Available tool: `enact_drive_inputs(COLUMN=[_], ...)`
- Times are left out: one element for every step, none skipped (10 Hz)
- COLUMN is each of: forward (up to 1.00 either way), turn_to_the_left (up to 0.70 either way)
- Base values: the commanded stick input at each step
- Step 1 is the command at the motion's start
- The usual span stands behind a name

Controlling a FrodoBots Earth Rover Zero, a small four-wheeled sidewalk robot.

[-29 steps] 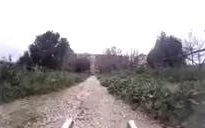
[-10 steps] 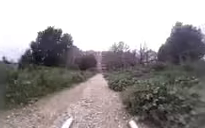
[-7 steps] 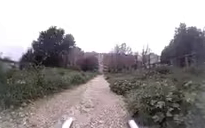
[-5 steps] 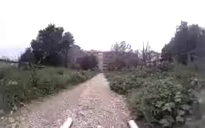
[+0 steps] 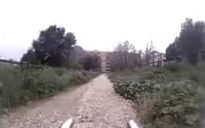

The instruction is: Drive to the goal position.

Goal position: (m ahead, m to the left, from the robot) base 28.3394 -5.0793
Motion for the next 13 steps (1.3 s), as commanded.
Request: enact_drive_inputs(forward=[0.7,0.7,0.7,0.7,0.7,0.7,0.7,0.7,0.7,0.7,0.7,0.7,0.7], turn_to_the_left=[0.0,0.0,0.0,0.0,0.0,0.0,0.0,0.0,0.0,0.0,0.0,0.0,0.0])
